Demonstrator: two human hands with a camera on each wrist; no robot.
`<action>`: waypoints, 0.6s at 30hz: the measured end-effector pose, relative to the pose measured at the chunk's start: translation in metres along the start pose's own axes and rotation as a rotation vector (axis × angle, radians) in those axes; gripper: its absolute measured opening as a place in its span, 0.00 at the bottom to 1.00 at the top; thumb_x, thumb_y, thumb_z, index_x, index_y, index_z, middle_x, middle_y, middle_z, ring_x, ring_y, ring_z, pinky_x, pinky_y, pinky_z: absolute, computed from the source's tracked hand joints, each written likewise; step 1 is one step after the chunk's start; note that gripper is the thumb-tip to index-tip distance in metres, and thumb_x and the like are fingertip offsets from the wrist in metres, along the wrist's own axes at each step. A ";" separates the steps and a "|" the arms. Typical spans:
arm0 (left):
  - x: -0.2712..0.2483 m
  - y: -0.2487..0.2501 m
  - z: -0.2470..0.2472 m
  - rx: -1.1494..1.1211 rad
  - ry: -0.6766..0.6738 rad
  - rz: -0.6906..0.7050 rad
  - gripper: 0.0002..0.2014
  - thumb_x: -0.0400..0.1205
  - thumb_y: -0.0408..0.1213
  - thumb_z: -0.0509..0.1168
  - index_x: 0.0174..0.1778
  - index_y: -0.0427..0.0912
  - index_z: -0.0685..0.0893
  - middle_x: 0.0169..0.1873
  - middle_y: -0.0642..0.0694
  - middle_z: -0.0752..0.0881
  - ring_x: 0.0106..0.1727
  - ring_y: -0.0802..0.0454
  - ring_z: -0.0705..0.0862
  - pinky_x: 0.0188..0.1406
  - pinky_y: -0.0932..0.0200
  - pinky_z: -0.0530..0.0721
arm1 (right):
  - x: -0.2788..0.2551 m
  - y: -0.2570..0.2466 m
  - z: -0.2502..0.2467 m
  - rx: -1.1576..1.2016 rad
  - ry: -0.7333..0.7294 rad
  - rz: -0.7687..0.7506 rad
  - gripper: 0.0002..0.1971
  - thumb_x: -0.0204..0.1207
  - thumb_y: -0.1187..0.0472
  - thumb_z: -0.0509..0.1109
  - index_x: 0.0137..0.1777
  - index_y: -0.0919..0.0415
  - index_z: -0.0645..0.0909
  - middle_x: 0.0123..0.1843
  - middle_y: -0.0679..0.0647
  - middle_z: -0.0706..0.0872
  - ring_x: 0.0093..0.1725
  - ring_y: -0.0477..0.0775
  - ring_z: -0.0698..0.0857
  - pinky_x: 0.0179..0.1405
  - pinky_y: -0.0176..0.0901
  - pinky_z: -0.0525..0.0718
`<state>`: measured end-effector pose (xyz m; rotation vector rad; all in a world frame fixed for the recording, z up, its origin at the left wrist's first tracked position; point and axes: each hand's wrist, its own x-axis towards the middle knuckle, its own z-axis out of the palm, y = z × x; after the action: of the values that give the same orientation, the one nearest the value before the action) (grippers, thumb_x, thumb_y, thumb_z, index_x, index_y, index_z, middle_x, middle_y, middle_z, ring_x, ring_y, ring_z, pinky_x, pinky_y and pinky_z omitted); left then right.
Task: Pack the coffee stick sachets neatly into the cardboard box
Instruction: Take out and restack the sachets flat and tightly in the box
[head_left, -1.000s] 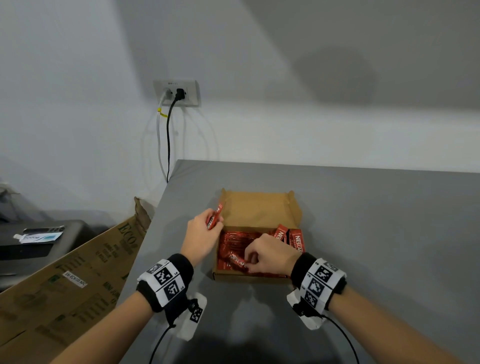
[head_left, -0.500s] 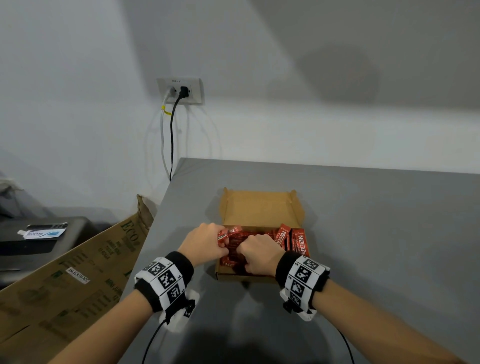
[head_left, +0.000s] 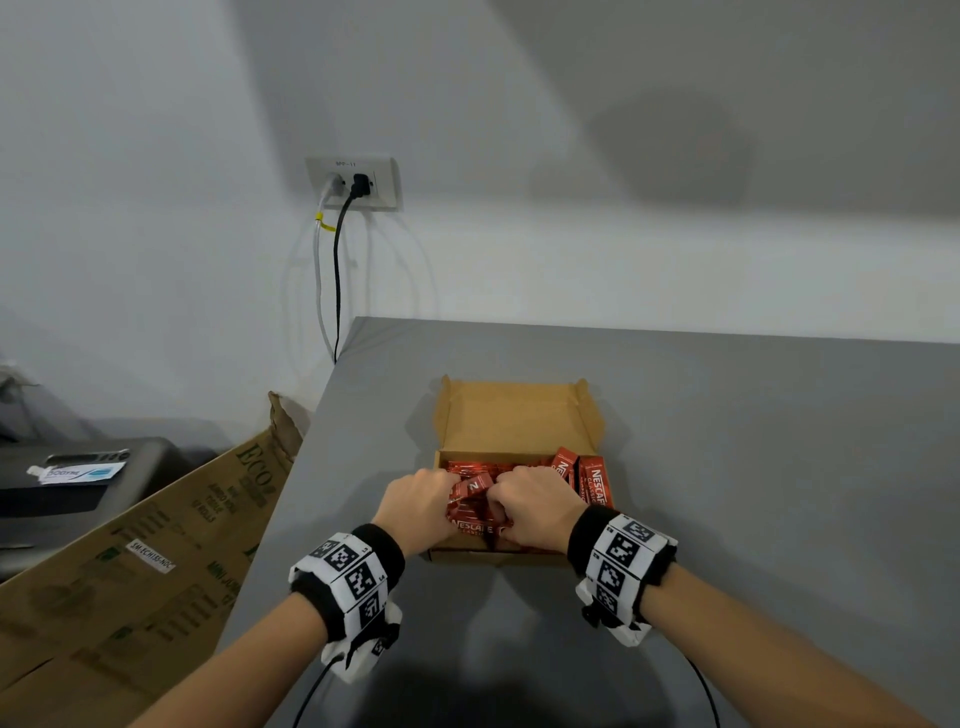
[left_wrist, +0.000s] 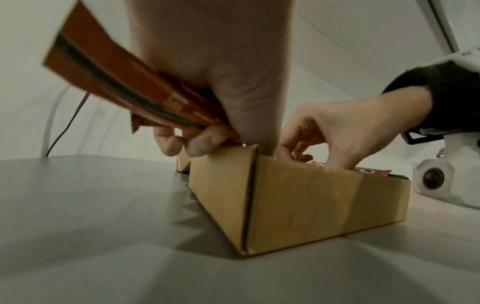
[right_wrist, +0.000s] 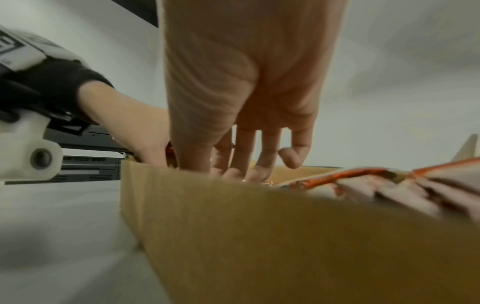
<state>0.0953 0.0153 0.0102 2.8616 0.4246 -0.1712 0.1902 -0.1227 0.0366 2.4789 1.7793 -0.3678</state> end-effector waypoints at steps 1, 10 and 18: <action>0.000 0.000 0.001 0.006 0.001 0.002 0.11 0.77 0.46 0.66 0.51 0.45 0.81 0.49 0.47 0.86 0.50 0.44 0.85 0.43 0.55 0.78 | 0.000 -0.001 0.000 -0.001 0.002 0.002 0.07 0.72 0.58 0.69 0.46 0.60 0.82 0.51 0.55 0.85 0.52 0.59 0.82 0.46 0.50 0.77; 0.001 -0.001 0.006 -0.002 -0.014 0.004 0.11 0.78 0.47 0.64 0.49 0.45 0.81 0.46 0.47 0.87 0.48 0.43 0.86 0.43 0.55 0.80 | 0.000 -0.003 0.004 -0.021 0.010 0.004 0.11 0.74 0.53 0.68 0.45 0.62 0.83 0.50 0.57 0.86 0.52 0.60 0.83 0.49 0.49 0.75; 0.000 -0.002 0.007 0.007 -0.024 0.017 0.13 0.78 0.51 0.65 0.50 0.46 0.80 0.48 0.47 0.87 0.48 0.45 0.86 0.47 0.52 0.84 | -0.003 0.001 0.005 -0.019 -0.006 0.011 0.11 0.73 0.50 0.68 0.42 0.59 0.83 0.49 0.54 0.86 0.52 0.57 0.82 0.52 0.50 0.72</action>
<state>0.0942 0.0149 0.0032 2.8661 0.3958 -0.2038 0.1897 -0.1274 0.0319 2.4715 1.7573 -0.3561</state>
